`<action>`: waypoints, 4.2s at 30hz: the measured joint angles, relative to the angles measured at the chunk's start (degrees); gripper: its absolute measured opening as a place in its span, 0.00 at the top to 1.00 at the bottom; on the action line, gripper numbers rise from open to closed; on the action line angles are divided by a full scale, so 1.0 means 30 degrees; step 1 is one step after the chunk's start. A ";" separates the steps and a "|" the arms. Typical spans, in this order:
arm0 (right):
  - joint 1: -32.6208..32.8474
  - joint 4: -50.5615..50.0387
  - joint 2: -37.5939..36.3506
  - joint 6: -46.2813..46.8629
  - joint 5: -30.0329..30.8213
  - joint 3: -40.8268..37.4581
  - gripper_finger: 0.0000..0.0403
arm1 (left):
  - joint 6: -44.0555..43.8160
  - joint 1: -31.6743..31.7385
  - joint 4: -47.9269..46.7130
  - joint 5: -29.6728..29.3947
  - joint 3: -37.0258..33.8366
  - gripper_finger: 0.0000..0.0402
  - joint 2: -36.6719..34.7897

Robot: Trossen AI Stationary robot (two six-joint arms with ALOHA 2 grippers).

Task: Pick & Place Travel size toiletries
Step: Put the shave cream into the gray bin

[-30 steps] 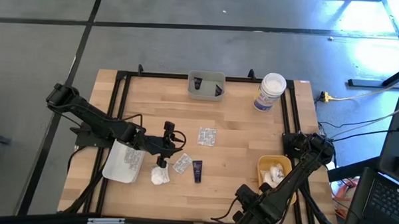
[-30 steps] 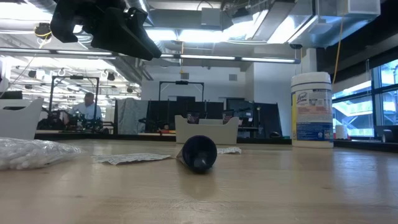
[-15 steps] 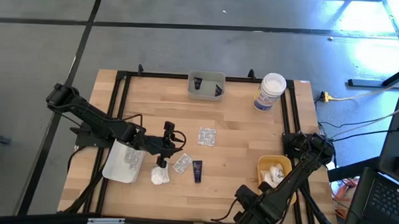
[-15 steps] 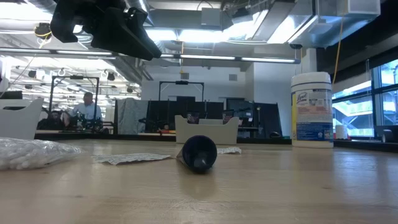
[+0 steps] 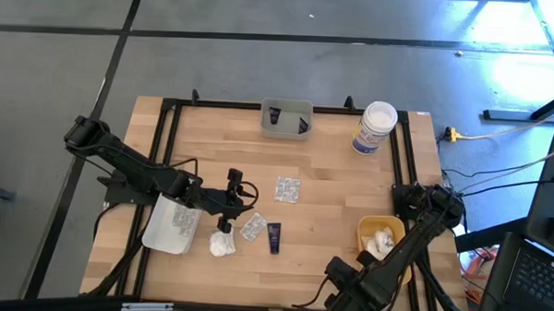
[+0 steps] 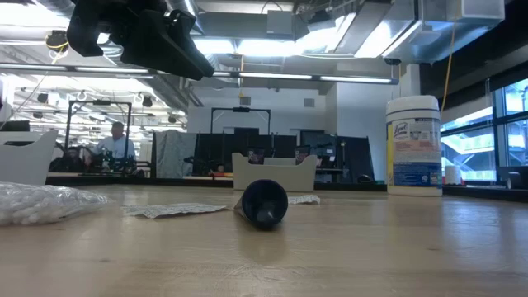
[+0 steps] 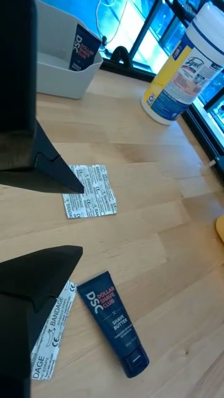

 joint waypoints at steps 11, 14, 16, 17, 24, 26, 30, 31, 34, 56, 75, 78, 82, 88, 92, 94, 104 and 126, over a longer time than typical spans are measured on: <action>-0.1004 -0.0086 -0.0530 -0.3009 0.0266 0.0000 0.99 | 0.0000 0.0000 0.0005 -0.0005 0.0000 0.64 -0.0001; -0.1318 -0.0186 -0.1068 -0.3774 0.0735 0.0000 0.99 | 0.0000 0.0000 0.0007 -0.0006 0.0000 0.64 -0.0005; -0.1542 -0.0252 -0.1417 -0.4238 0.1097 0.0000 0.99 | 0.0000 -0.0002 0.0007 -0.0002 0.0007 0.64 -0.0003; -0.1701 -0.0291 -0.1606 -0.4518 0.1218 0.0000 0.99 | 0.0000 -0.0002 0.0007 -0.0003 0.0006 0.64 -0.0006; -0.3141 -0.0357 -0.2733 -0.7290 0.2025 0.0007 0.99 | 0.0000 -0.0006 0.0007 0.0001 0.0007 0.64 -0.0006; -0.3698 -0.0362 -0.2952 -0.8196 0.2033 0.0007 0.99 | 0.0000 -0.0003 0.0003 -0.0006 0.0007 0.64 0.0000; -0.4900 -0.0364 -0.3306 -0.9978 0.2164 0.0007 0.99 | 0.0000 -0.0006 0.0006 -0.0006 0.0007 0.64 -0.0007; -0.5190 -0.0364 -0.3396 -1.0426 0.2164 0.0007 0.99 | 0.0000 -0.0002 0.0007 0.0002 0.0007 0.64 -0.0006; -0.6075 -0.0364 -0.3624 -1.1718 0.2171 0.0007 0.99 | 0.0000 -0.0005 0.0007 -0.0004 0.0007 0.64 -0.0004; -1.4050 0.0038 -0.4044 -1.9389 0.1991 0.0133 0.99 | 0.0000 -0.0002 0.0007 0.0265 0.0007 0.64 -0.0002; -2.2112 0.5173 -0.4022 -2.4341 0.1928 0.2106 0.99 | 0.0000 -0.0007 0.0003 0.0359 0.0007 0.64 -0.0003; -2.3183 0.5395 -0.4022 -2.5068 0.1397 0.2106 0.99 | 0.0000 -0.0007 0.0007 0.0359 0.0007 0.64 -0.0001; -2.4519 0.5575 -0.4003 -2.5589 0.0933 0.2210 1.00 | 0.0000 -0.0007 0.0007 0.0359 0.0007 0.64 -0.0007; -2.5816 0.4772 -0.2985 -2.6693 0.0425 0.4622 1.00 | 0.0000 -0.0007 0.0007 0.0359 0.0007 0.64 -0.0001; -2.6555 0.2403 -0.1477 -2.7252 0.0504 0.7675 1.00 | 0.0000 -0.0007 0.0007 0.0359 0.0007 0.64 -0.0005; -2.6940 0.1216 -0.0622 -2.7342 0.0592 0.9176 1.00 | 0.0000 -0.0003 0.0007 0.0366 0.0007 0.64 -0.0003; -2.7589 -0.1079 0.2370 -2.7754 0.0029 1.2495 1.00 | 0.0000 -0.0007 0.0007 0.0368 0.0007 0.64 -0.0005; -2.7567 -0.1568 0.4472 -2.7685 -0.0484 1.2524 1.00 | 0.0000 -0.0007 0.0007 0.0366 0.0007 0.64 -0.0007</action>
